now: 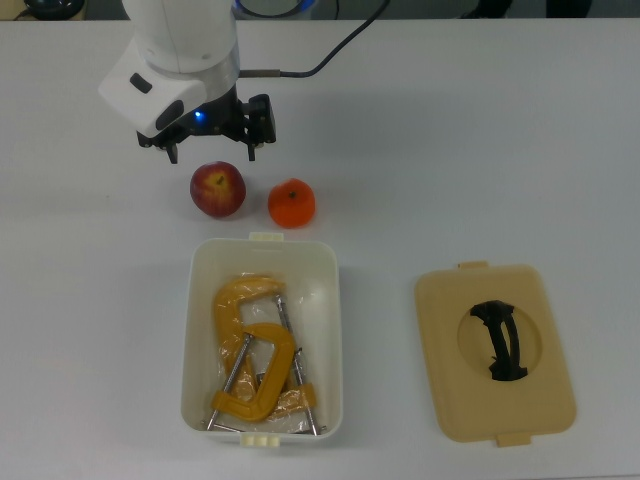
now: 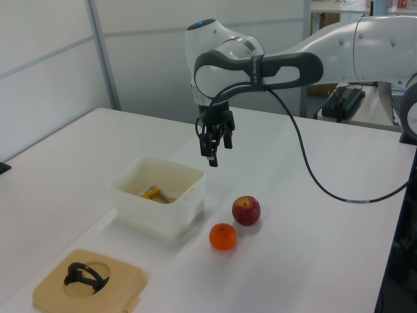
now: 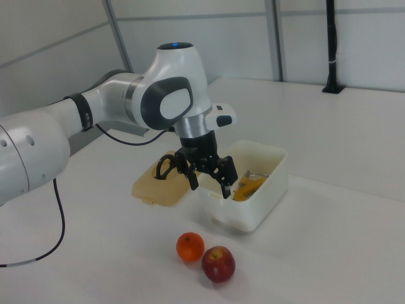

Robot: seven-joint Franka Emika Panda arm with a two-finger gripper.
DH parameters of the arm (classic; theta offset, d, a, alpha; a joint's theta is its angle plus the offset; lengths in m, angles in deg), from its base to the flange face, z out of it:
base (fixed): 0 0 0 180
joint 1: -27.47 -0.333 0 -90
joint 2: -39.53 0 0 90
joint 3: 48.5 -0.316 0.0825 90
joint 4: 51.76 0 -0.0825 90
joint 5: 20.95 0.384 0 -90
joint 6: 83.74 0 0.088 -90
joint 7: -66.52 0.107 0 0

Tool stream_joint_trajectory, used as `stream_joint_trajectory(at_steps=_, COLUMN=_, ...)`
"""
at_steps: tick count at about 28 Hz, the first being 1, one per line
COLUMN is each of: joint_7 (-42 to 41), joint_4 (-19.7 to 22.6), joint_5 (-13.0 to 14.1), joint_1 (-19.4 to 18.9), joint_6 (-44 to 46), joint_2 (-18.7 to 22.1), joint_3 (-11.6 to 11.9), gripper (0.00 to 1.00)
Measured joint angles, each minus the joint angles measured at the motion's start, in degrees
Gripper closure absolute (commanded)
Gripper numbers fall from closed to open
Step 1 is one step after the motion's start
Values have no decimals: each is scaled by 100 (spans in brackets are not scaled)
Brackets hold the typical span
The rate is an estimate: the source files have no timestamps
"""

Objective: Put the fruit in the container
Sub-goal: 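Move the open gripper over the red apple and lower it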

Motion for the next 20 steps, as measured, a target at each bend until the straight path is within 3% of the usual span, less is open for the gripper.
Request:
stream_joint_trajectory(at_steps=13, joint_7=0, joint_4=142, joint_5=-7, joint_1=80, joint_6=76, joint_2=168, joint_3=70, gripper=0)
stream_joint_trajectory(at_steps=20, joint_7=-12, joint_4=1030, joint_5=-7, joint_1=147, joint_6=-710, joint_2=574, joint_3=70, gripper=0)
